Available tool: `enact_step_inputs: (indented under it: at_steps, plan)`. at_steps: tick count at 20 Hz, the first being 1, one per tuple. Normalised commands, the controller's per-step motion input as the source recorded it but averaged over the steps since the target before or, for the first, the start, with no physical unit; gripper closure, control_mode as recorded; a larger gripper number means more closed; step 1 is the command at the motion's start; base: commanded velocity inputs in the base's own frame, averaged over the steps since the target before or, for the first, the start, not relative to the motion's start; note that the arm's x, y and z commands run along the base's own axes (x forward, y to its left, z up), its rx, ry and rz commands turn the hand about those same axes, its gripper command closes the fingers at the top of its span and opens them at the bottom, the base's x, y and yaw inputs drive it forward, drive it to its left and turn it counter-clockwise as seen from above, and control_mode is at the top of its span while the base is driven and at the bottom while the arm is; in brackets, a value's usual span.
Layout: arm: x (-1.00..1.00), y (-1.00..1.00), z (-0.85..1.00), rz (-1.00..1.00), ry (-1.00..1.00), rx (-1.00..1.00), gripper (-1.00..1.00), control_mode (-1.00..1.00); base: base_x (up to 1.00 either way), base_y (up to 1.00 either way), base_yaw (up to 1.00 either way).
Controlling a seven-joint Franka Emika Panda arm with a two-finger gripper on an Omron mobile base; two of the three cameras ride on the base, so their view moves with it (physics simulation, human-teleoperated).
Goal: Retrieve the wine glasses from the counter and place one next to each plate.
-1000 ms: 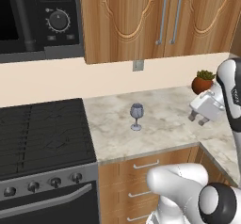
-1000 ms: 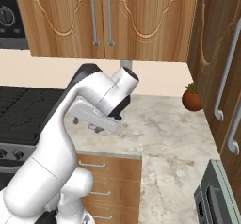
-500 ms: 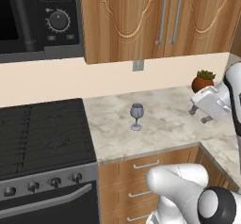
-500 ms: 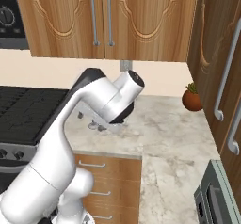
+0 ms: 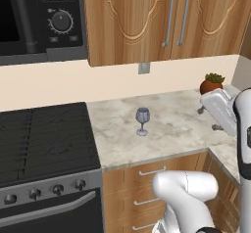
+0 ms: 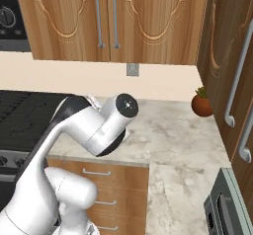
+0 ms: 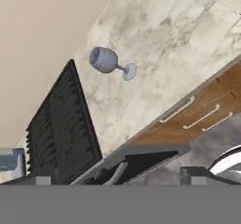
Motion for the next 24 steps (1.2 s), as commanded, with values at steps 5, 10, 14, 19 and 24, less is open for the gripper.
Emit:
enact_step_inputs:
  at_steps: [5,10,14,19,24]
  plan:
    - [0.00,0.00,0.06,-0.59,0.00,0.19,-1.00,-1.00,0.00,0.00,0.00]
    - [0.00,0.00,0.16,-0.52,0.06,0.26,-1.00,-1.00,0.00,0.00,0.00]
    - [0.00,-0.01,0.17,-0.38,0.16,0.22,-1.00,-1.00,0.00,0.00,0.00]
    - [0.00,-0.01,0.10,-0.36,0.20,0.22,-1.00,-1.00,0.00,0.00,0.00]
    - [0.00,-0.05,0.01,-0.29,0.13,0.23,-1.00,-1.00,0.00,0.00,0.00]
